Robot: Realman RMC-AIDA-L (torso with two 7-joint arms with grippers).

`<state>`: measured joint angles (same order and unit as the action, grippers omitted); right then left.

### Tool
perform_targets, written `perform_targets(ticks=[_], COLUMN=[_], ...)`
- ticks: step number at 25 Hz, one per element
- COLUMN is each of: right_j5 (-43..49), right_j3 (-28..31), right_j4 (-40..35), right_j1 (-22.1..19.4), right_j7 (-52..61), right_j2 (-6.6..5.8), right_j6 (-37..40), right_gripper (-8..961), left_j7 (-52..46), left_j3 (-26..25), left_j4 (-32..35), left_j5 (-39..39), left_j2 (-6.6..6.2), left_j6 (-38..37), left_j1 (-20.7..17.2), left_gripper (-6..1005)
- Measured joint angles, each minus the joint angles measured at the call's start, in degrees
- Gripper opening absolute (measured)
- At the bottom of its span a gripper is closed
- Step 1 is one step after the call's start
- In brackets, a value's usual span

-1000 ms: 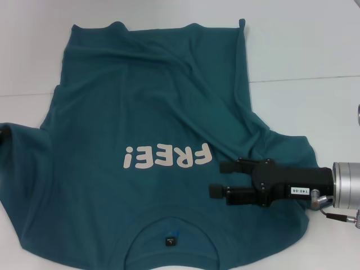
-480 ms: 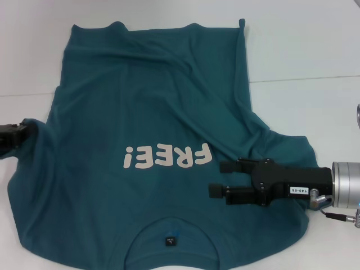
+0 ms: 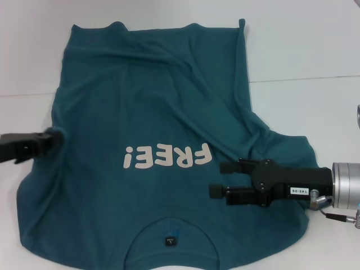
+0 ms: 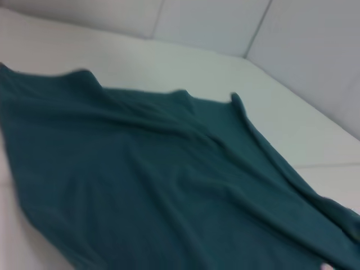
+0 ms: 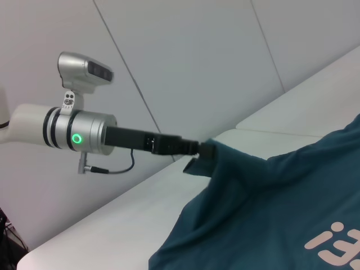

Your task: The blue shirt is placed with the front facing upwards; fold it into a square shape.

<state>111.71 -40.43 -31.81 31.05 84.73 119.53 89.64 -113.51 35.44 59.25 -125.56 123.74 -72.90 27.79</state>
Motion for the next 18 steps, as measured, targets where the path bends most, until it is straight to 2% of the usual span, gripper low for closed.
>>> perform_targets(ticks=[8,14,18], right_j5=[0.0,0.0,0.0], right_j3=[0.0,0.0,0.0], right_j4=[0.1,0.6,0.6], right_j1=[0.1,0.4,0.4], right_j7=[-0.6,-0.9,-0.9], right_j2=[0.00,0.00,0.00], right_j6=[0.0,-0.1,-0.2], right_gripper=[901,898,897], left_j7=[-0.9,-0.6,-0.2], left_j3=[1.9,1.8,1.5], left_j4=[-6.0,-6.2,-4.7], left_j5=[1.6,2.0,1.9], left_j2=[0.10,0.10,0.10], left_j6=[0.2,0.2,0.4], left_j1=[2.4,2.2,0.9], left_gripper=[100,299,491])
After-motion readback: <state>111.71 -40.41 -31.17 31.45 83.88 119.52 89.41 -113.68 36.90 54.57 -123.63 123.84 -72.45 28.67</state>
